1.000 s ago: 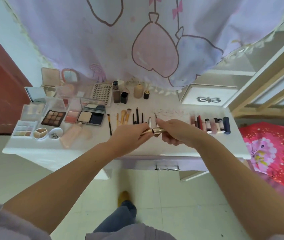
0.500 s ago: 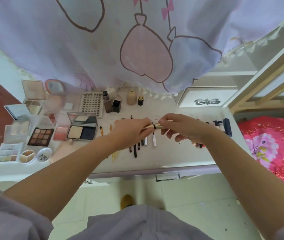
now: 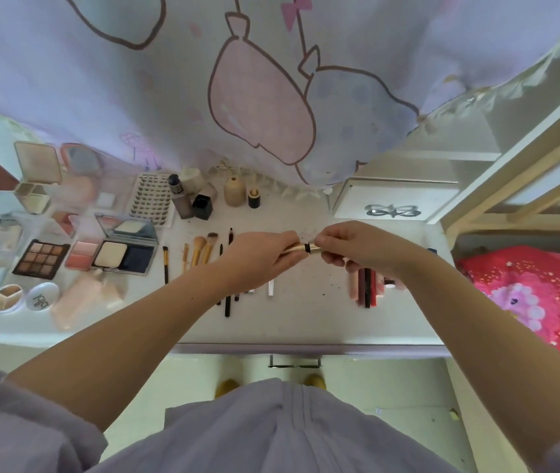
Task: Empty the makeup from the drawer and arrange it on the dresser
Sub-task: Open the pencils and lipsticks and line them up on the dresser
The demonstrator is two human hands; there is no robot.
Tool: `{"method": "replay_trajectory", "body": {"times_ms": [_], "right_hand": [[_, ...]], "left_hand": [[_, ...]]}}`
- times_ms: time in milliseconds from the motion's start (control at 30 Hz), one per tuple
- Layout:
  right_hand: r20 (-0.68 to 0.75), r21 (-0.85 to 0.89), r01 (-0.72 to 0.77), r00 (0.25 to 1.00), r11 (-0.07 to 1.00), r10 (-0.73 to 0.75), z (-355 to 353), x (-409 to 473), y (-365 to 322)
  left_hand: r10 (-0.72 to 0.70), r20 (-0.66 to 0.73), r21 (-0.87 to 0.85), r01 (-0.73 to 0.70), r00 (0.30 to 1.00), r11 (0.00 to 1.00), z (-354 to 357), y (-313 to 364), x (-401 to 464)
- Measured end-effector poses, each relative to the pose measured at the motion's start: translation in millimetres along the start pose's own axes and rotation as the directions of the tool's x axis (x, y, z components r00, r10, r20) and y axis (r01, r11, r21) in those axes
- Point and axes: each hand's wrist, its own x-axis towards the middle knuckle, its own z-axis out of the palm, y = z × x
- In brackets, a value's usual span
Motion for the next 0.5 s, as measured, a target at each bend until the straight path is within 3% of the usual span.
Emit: {"method": "replay_trajectory", "body": {"times_ms": [100,300,333,400,500], "right_hand": [[-0.067,-0.143,0.044,0.996,0.989,-0.054,-20.8,-1.5,9.5],[-0.072,-0.051,0.004,0.997,0.999,-0.008,-47.8,-1.1,40.8],[-0.054,-0.004,-0.024,0.998,1.000,0.024,-50.9,-1.1,46.6],[0.007,0.077,-0.100,0.995,0.992,0.099,-53.6,-0.8,59.2],[0.042,0.230,-0.237,0.972,0.944,0.233,-33.6,6.6,75.1]], "left_hand": [[-0.064,-0.005,-0.005,0.064,0.998,0.998,3.6,-5.9,2.5],[-0.209,-0.050,0.056,0.212,0.977,0.976,21.9,-30.7,-11.4],[-0.249,-0.024,0.012,0.249,0.968,0.968,25.8,-33.9,-11.5],[-0.350,0.090,-0.239,0.362,0.932,0.901,32.0,-35.1,-9.3],[-0.442,0.270,-0.597,0.509,0.855,0.620,44.8,-17.3,5.6]]}}
